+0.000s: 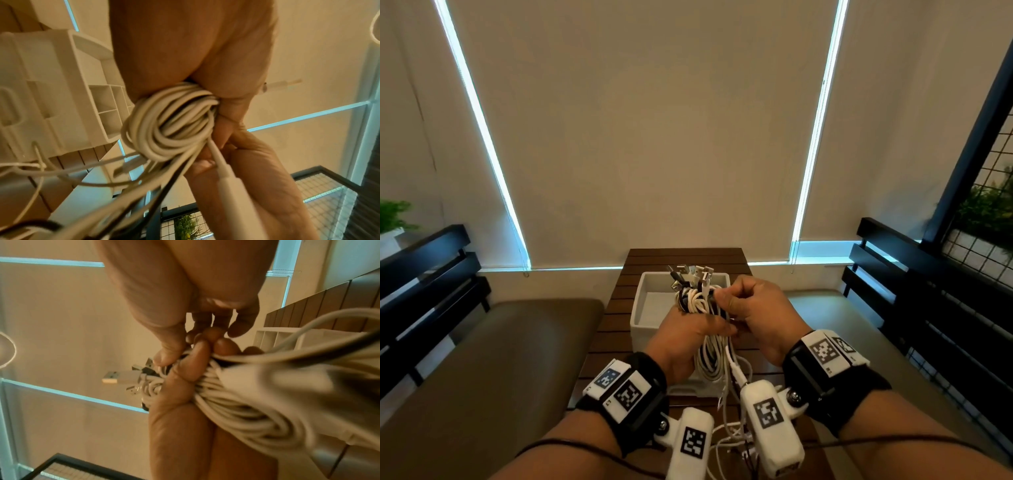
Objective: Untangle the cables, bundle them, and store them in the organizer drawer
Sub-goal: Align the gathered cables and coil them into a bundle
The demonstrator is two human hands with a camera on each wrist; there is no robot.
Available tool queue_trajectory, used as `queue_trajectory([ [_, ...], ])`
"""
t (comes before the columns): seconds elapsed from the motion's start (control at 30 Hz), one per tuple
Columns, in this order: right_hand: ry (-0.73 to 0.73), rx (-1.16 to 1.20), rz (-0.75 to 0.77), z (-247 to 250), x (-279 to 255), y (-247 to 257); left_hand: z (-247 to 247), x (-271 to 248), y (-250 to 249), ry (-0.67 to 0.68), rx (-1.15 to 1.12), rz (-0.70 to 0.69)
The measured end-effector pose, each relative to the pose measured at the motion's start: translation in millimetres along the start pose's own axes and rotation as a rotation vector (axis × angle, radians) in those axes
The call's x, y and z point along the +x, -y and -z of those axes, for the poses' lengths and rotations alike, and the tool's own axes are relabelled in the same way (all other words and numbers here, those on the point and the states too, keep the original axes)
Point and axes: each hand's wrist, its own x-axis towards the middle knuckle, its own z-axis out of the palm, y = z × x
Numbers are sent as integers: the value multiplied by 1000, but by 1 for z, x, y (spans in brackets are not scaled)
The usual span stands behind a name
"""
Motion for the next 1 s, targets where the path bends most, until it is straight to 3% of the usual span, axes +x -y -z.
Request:
queue_trajectory([
  [0.1,120,-28,-53,-2,1,-9,0,3,0,-28,-43,10],
  [0.27,512,-89,-151,-1,-3,-30,1,6,-6,-110,-64,38],
  [0.5,435,-190,-124,-3,-8,-15,-2,10,-6,-184,-207,2],
  [0.63,399,-367,-14,-6,-8,-6,-3,7,-7,-199,-142,-53],
  [0.83,367,-359,-10,-12,-10,-8,-2,3,-9,-63,-97,67],
  [0.9,377,-304,-49,-12,-14,-7,1,2,-9,10,-113,59],
  [1.0,399,-211,-133,-9,-18,-9,9,2,-5,169,-333,-26],
])
